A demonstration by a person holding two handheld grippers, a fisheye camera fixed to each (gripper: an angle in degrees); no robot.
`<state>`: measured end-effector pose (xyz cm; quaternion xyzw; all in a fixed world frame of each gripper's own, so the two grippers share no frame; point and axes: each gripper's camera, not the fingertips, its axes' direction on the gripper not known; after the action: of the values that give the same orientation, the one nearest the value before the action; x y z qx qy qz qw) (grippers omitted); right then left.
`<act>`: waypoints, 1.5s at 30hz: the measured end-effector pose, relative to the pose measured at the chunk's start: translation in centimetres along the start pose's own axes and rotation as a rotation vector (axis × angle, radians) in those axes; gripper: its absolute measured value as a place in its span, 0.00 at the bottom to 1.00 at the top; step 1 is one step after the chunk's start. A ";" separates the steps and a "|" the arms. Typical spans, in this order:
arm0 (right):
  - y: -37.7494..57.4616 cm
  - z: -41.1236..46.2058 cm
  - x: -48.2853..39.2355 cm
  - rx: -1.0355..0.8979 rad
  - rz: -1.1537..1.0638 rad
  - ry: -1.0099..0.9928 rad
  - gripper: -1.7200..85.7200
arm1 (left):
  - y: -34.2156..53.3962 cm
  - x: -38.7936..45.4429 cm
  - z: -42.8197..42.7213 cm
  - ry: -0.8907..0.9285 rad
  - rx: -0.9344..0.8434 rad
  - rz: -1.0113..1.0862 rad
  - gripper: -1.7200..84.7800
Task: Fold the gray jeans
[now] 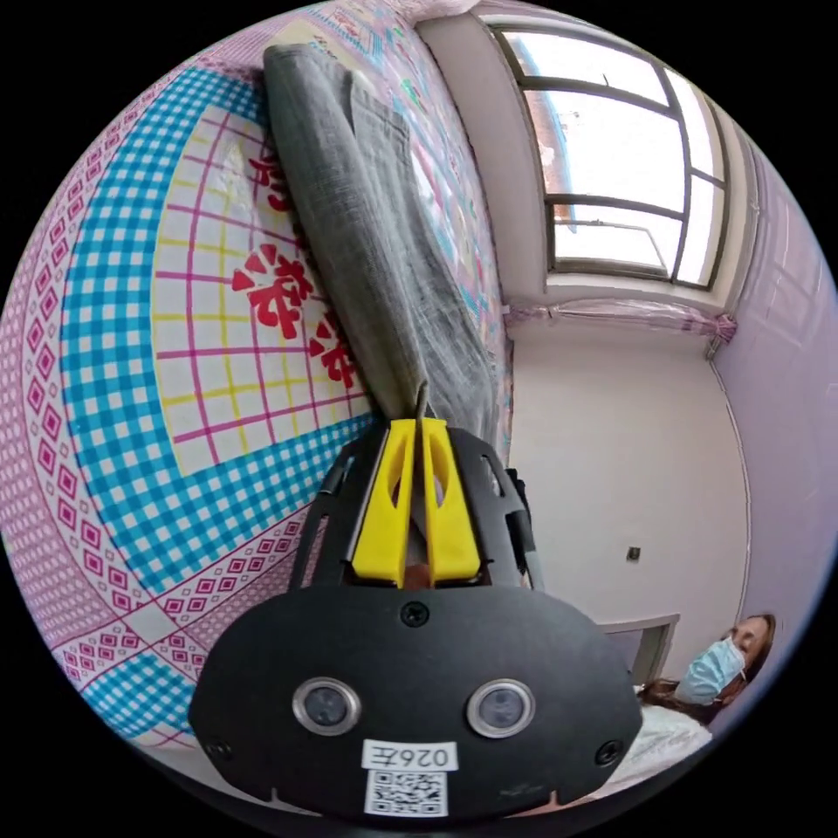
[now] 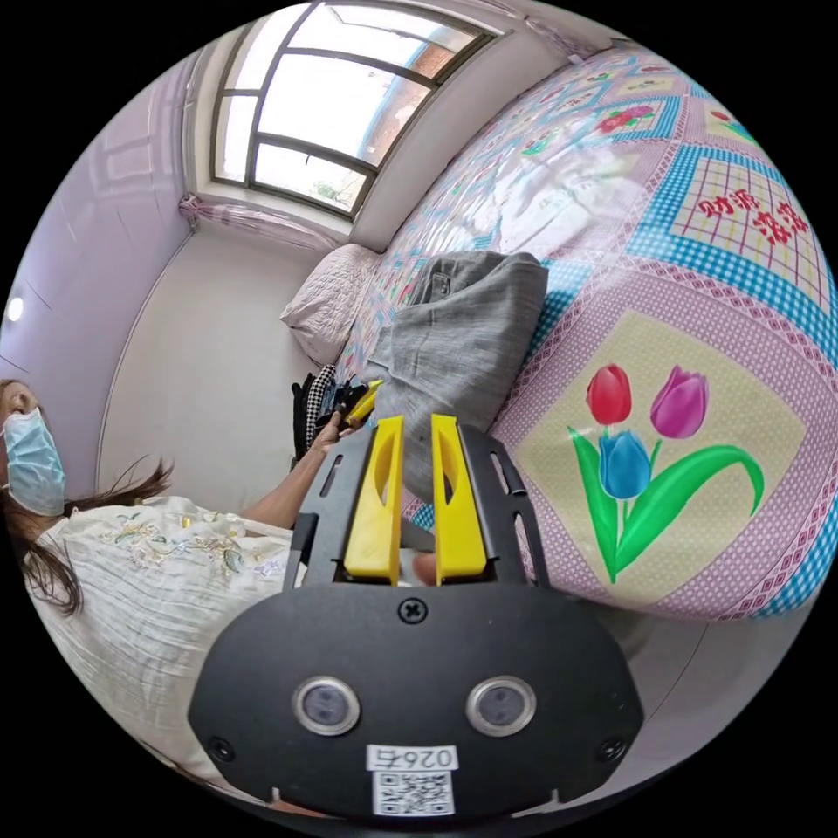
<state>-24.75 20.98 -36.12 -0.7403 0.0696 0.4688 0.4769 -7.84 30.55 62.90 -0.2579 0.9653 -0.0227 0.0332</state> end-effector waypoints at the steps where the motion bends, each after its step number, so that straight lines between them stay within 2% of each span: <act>1: 0.0 -0.1 0.4 -0.006 0.012 -0.002 0.05 | 0.2 0.0 -0.1 0.033 0.003 0.008 0.02; 7: -1.2 -0.1 0.9 -0.013 0.000 0.020 0.05 | 2.9 1.7 -2.2 0.307 -0.009 0.159 0.01; 10: -2.8 0.9 -0.1 -0.031 -0.052 0.016 0.06 | 5.2 4.0 -2.2 0.391 -0.133 0.280 0.01; 13: -4.8 2.7 -1.4 -0.064 -0.108 -0.018 0.07 | 9.1 7.8 0.1 0.330 -0.396 0.461 0.01; 15: -6.0 4.1 -2.4 -0.092 -0.142 -0.030 0.07 | 13.7 10.6 3.3 0.235 -0.671 0.629 0.01; 18: -7.5 6.5 -4.0 -0.134 -0.191 -0.006 0.10 | 19.8 12.4 7.2 0.093 -0.940 0.806 0.01; 22: -8.6 10.5 -5.1 -0.241 -0.215 0.175 0.12 | 21.6 11.7 8.0 0.074 -0.957 0.819 0.01; 30: -8.9 10.8 -3.1 -0.243 -0.128 0.113 0.12 | 23.6 10.8 7.8 0.016 -1.020 0.840 0.01; 37: -9.0 11.0 -1.1 -0.377 -0.194 0.205 0.01 | 24.9 10.4 8.9 -0.024 -1.100 0.841 0.01; 41: -8.2 8.8 -0.2 -0.338 -0.175 0.224 0.01 | 23.5 8.2 7.8 0.078 -1.096 0.668 0.01; 45: -6.5 5.9 2.0 -0.321 -0.097 0.239 0.00 | 21.9 5.9 4.4 0.214 -0.994 0.524 0.01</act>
<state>-23.79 29.64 -34.08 -0.8596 0.0142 0.3592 0.3632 -23.50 46.42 56.83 0.0090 0.8896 0.4172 -0.1856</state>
